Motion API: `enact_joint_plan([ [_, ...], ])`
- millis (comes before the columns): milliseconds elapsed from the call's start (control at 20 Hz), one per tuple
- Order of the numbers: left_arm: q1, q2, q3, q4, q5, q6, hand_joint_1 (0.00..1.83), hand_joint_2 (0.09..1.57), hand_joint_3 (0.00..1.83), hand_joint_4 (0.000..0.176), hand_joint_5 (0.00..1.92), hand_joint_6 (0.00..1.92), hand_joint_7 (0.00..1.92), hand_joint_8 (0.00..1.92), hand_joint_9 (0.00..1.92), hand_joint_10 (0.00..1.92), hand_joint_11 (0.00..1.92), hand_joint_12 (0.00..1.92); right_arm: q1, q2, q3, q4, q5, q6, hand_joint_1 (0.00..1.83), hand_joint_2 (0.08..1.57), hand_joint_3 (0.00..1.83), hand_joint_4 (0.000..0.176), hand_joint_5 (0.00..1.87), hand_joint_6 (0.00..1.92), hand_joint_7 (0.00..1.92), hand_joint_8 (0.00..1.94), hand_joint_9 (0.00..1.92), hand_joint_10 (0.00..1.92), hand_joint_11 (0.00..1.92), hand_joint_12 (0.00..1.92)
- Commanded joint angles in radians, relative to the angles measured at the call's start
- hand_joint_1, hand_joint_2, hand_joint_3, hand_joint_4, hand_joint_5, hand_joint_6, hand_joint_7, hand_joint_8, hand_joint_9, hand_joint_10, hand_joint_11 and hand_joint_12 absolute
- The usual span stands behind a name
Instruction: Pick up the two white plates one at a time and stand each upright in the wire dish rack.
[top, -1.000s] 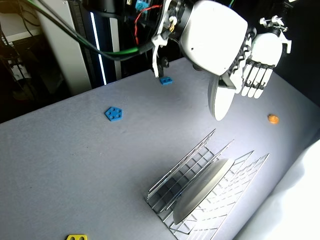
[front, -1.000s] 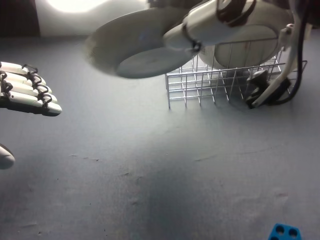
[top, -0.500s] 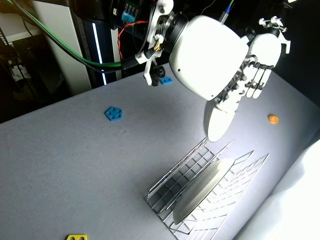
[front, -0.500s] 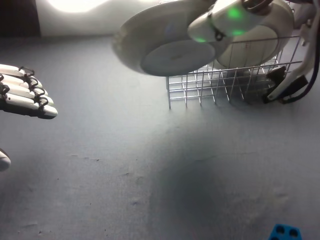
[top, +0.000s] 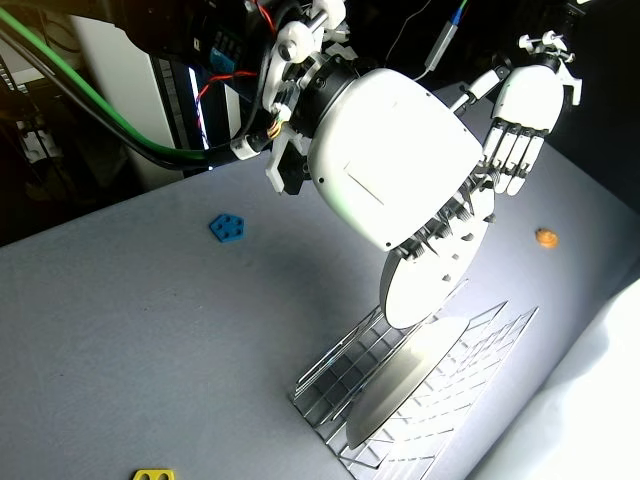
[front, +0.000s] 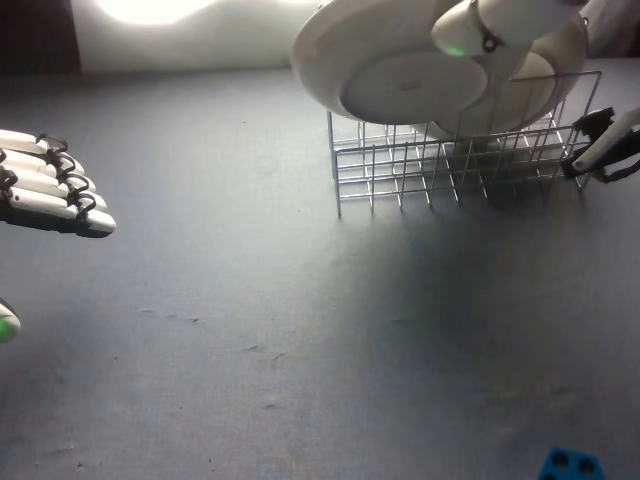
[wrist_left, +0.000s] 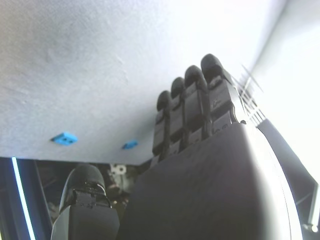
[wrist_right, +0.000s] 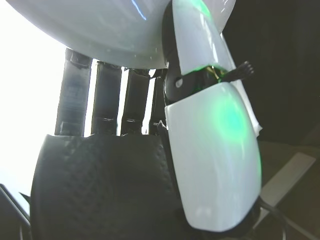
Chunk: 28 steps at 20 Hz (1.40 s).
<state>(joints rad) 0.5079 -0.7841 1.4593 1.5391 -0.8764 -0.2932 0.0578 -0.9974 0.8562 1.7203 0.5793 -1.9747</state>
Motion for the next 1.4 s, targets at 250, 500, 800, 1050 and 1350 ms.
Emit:
enact_joint_plan([
  [250, -0.009, 0.011, 0.001, -0.058, -0.028, -0.002, 0.0, 1.07, 0.0, 0.0, 0.19, 0.0, 0.2, 0.0, 0.17, 0.0, 0.0, 0.38, -0.009, 0.01, 0.041, -0.054, 0.004, 0.005, 1.37, 1.12, 0.0, 0.0, 0.93, 1.08, 0.99, 0.96, 0.89, 1.19, 0.65, 1.37],
  [500, -0.019, 0.009, -0.001, -0.052, -0.03, -0.002, 0.0, 1.06, 0.0, 0.0, 0.16, 0.0, 0.17, 0.0, 0.14, 0.0, 0.0, 0.3, -0.051, 0.008, 0.097, -0.069, -0.082, 0.005, 1.37, 1.12, 0.0, 0.0, 0.93, 1.08, 0.98, 0.96, 0.89, 1.2, 0.64, 1.37],
  [800, -0.024, 0.007, -0.005, -0.042, -0.041, -0.009, 0.0, 1.07, 0.0, 0.0, 0.16, 0.0, 0.19, 0.0, 0.16, 0.0, 0.0, 0.35, -0.079, -0.001, 0.098, -0.239, -0.099, 0.064, 1.37, 1.11, 0.0, 0.0, 0.93, 1.07, 1.0, 0.94, 0.9, 1.18, 0.66, 1.38],
  [1050, -0.024, 0.007, -0.013, -0.029, -0.044, -0.011, 0.0, 1.07, 0.0, 0.0, 0.16, 0.0, 0.18, 0.0, 0.15, 0.0, 0.0, 0.31, -0.106, -0.024, 0.11, -0.277, -0.094, 0.065, 1.37, 1.11, 0.0, 0.0, 0.94, 1.08, 0.99, 0.94, 0.89, 1.18, 0.67, 1.37],
  [1350, -0.024, 0.005, -0.013, -0.028, -0.044, -0.011, 0.0, 1.07, 0.0, 0.0, 0.17, 0.0, 0.17, 0.0, 0.13, 0.0, 0.0, 0.25, -0.154, -0.049, 0.136, -0.358, -0.095, 0.108, 1.24, 1.13, 0.0, 0.0, 0.93, 1.09, 0.97, 1.01, 0.88, 0.95, 0.63, 1.39],
])
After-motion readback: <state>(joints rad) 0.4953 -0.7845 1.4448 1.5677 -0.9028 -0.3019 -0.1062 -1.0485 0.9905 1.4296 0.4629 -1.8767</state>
